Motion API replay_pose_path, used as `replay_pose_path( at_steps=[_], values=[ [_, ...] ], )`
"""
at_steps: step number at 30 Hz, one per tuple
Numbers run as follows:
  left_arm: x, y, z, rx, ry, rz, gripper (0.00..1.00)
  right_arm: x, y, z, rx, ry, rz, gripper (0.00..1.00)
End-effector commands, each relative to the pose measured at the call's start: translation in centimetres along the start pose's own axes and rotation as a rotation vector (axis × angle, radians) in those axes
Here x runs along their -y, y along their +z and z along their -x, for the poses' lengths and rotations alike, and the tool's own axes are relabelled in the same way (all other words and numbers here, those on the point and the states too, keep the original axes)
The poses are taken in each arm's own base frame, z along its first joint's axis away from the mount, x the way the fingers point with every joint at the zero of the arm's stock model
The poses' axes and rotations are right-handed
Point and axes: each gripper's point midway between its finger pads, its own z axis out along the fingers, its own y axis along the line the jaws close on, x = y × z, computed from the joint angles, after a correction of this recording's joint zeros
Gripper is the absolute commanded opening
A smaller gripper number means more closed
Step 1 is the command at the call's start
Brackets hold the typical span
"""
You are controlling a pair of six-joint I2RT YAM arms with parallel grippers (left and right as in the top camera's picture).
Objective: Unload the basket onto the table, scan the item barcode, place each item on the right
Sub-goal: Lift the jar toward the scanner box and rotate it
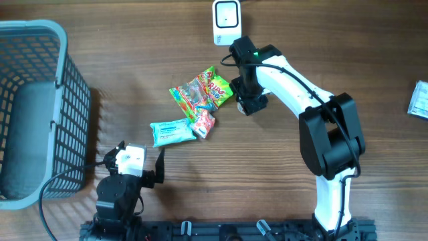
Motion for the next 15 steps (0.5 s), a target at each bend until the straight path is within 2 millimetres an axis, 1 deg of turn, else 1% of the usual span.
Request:
replay_pose_path(
  at_steps=[1, 3, 4, 6, 10, 11, 12, 15],
  values=[
    [0.1, -0.1, 0.1, 0.004, 0.006, -0.01, 1.0, 0.0, 0.9, -0.6, -0.039, -0.147, -0.006, 0.54],
    [0.1, -0.1, 0.1, 0.004, 0.006, -0.01, 1.0, -0.7, 0.0, -0.6, -0.054, -0.285, 0.027, 0.52],
    [0.1, -0.1, 0.1, 0.004, 0.006, -0.01, 1.0, -1.1, -0.8, -0.8, -0.083, -0.356, 0.058, 0.52],
    [0.1, -0.1, 0.1, 0.004, 0.006, -0.01, 1.0, -2.0, -2.5, -2.0, -0.183, -0.458, 0.144, 0.52],
    [0.1, -0.1, 0.1, 0.004, 0.006, -0.01, 1.0, -2.6, -6.1, -4.2, -0.433, -0.586, 0.333, 0.5],
    [0.1, -0.1, 0.1, 0.004, 0.006, -0.01, 1.0, -2.4, -7.6, -5.1, -0.557, -0.614, 0.407, 0.5],
    [0.1, -0.1, 0.1, 0.004, 0.006, -0.01, 1.0, -2.3, -8.8, -5.5, -0.64, -0.635, 0.466, 0.5],
    [0.1, -0.1, 0.1, 0.004, 0.006, -0.009, 1.0, -2.0, -11.1, -6.5, -0.781, -0.639, 0.56, 0.51]
  ],
)
